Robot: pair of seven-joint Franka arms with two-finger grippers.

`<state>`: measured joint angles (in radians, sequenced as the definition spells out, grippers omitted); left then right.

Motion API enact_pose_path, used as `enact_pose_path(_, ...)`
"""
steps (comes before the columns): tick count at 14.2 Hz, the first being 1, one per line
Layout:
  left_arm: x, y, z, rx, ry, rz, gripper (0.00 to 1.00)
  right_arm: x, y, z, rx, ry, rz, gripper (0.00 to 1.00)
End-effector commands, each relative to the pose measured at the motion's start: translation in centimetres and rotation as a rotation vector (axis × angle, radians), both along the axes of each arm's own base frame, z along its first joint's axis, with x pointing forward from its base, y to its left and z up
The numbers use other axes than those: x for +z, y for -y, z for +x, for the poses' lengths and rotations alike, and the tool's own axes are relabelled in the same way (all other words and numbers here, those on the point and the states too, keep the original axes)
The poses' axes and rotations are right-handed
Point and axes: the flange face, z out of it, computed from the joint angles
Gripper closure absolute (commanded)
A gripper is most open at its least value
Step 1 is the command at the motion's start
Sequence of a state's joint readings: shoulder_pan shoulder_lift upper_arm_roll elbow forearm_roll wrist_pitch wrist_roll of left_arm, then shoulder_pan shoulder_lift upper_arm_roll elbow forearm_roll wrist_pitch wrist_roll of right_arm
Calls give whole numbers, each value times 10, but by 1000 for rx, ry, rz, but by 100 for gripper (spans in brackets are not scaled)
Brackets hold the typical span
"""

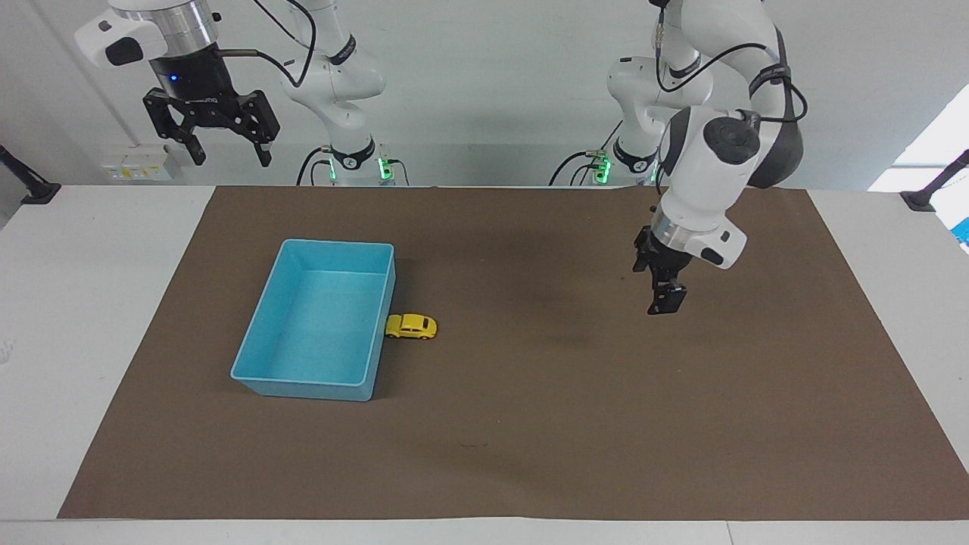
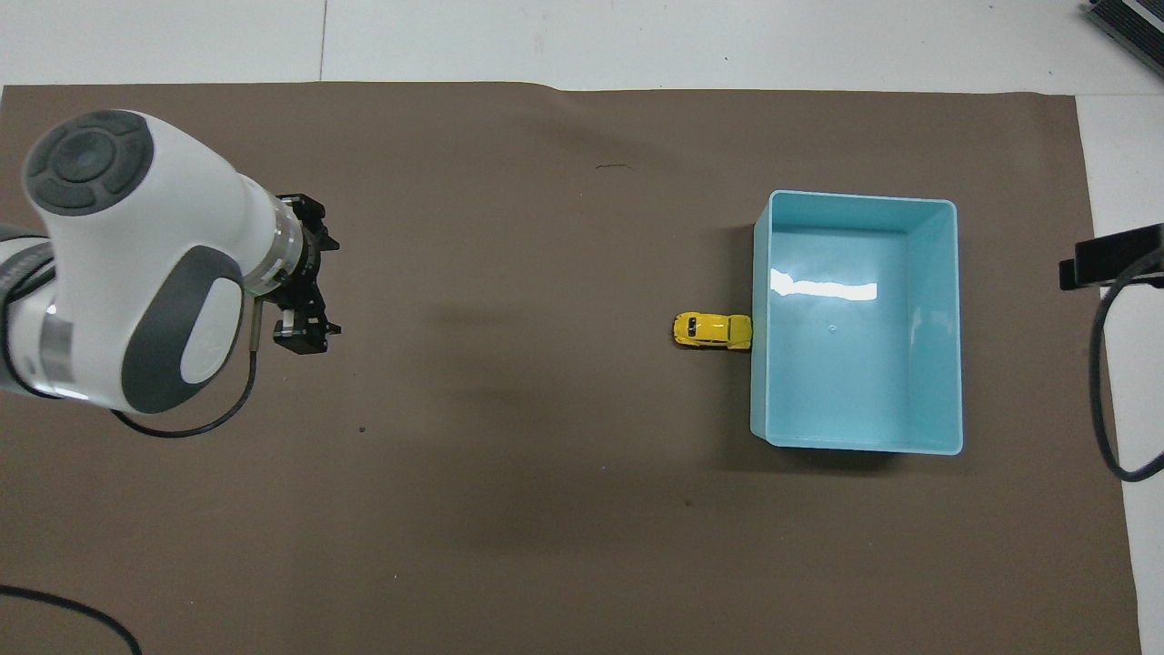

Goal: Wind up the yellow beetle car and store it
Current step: 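Retract the left gripper while the right gripper reaches over the bin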

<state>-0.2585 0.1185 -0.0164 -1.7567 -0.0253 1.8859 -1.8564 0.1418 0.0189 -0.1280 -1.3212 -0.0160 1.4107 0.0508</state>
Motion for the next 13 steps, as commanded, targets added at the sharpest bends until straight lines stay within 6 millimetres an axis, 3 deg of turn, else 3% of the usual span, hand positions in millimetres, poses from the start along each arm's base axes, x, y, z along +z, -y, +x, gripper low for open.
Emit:
enact_pose_path(1,24,-19,-23,-7,-42,12,0,6,4,-12,51,-24,16,0)
enact_pose_path(4,40,-44,-25,24,-31,9,0,5,-11,-16,119,-37,15,0)
enact_pose_path(7,54,-56,-31,-91,-19,7,0,3,-29,-18,433,-23,-2,0)
enact_pose_path(11,66,-66,-33,-434,8,5,0,0,-57,-28,683,-25,-17,0)
enact_pose_path(13,71,-73,-33,-590,22,7,0,-10,-62,-22,849,-18,-30,0)
